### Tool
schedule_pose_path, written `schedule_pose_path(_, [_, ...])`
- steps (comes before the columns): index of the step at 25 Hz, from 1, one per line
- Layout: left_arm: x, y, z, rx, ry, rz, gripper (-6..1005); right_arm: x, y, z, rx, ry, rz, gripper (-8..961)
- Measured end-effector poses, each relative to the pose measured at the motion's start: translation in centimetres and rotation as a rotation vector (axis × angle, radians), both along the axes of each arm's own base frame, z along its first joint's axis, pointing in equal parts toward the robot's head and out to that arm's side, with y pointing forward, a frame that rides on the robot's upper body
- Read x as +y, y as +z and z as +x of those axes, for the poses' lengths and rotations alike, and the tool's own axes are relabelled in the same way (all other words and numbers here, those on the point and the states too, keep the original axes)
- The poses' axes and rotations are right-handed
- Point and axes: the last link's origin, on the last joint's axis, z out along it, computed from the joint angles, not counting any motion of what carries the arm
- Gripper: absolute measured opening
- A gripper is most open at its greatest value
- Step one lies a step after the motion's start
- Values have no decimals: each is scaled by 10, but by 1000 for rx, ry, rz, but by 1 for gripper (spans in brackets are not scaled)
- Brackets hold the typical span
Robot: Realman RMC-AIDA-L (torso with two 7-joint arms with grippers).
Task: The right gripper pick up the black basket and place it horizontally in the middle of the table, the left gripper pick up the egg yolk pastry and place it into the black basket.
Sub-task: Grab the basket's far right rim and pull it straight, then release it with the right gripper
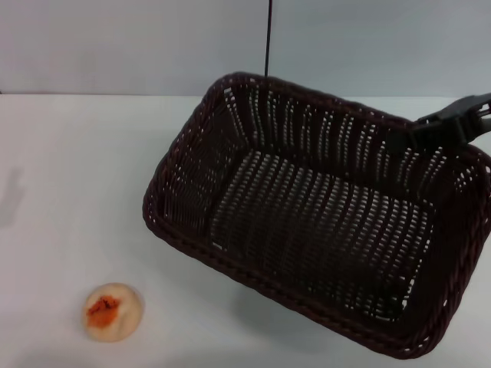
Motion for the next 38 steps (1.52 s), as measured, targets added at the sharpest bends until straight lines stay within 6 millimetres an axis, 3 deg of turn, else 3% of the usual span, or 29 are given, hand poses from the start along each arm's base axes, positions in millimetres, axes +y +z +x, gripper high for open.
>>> schedule_pose_path(7, [6, -1, 1, -1, 0, -10, 812, 2, 15, -11, -14, 222, 0, 189])
schedule_pose_path(9, [8, -1, 2, -3, -3, -14, 811, 0, 17, -18, -22, 368, -16, 190])
schedule_pose_path(19, [11, -1, 3, -14, -16, -24, 811, 5, 5, -31, -35, 644, -11, 194])
schedule_pose_path(38, [16, -15, 12, -4, -75, -124, 811, 4, -29, -26, -79, 747, -23, 204])
